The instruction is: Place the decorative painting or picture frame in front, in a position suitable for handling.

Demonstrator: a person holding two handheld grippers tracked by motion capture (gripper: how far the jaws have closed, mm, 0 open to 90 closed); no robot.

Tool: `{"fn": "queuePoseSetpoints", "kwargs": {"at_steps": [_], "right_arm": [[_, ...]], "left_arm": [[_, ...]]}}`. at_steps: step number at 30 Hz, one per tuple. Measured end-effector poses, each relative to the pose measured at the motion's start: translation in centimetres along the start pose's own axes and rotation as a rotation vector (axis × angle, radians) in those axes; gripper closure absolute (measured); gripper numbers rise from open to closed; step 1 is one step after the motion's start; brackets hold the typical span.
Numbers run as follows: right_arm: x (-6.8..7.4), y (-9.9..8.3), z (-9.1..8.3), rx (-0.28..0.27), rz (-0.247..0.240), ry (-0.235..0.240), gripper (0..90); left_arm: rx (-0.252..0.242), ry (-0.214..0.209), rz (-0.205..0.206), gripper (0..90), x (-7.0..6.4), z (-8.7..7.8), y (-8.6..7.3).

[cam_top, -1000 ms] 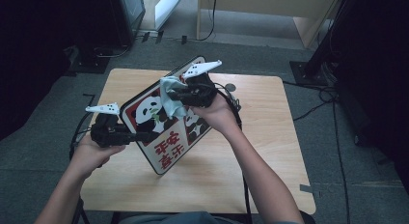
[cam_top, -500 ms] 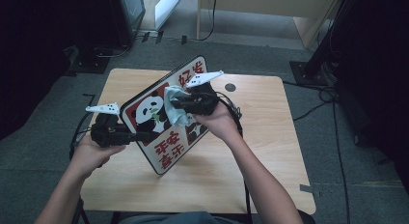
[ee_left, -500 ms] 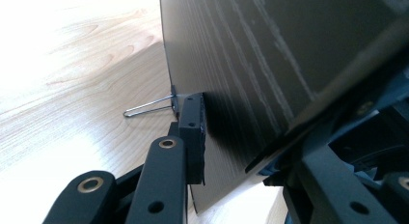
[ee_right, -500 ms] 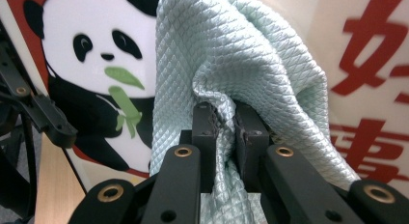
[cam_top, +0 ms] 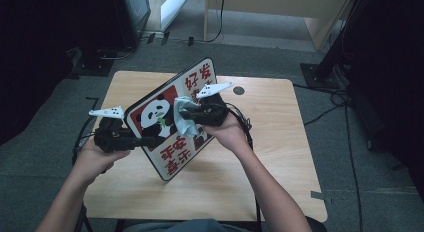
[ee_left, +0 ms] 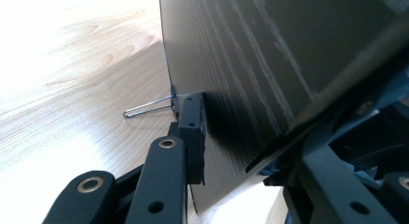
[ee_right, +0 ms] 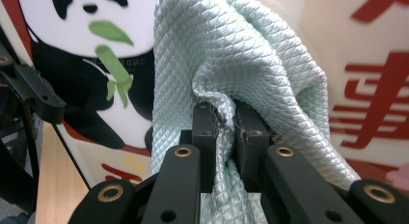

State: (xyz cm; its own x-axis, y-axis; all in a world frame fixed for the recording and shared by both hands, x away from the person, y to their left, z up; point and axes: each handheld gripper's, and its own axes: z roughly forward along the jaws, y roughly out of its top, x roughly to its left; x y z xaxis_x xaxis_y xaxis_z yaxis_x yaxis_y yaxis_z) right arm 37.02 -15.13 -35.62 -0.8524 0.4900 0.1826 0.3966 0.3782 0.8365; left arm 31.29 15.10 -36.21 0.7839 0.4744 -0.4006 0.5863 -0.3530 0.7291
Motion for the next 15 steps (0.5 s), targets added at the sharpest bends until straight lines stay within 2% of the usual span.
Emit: {"fn": "queuePoseSetpoints", "kwargs": {"at_steps": [15], "right_arm": [[-0.4,-2.6,0.7,0.023,0.028,0.0,81.3]], "left_arm": [[0.0,0.0,0.0,70.0,0.0,0.0,0.0]]}}
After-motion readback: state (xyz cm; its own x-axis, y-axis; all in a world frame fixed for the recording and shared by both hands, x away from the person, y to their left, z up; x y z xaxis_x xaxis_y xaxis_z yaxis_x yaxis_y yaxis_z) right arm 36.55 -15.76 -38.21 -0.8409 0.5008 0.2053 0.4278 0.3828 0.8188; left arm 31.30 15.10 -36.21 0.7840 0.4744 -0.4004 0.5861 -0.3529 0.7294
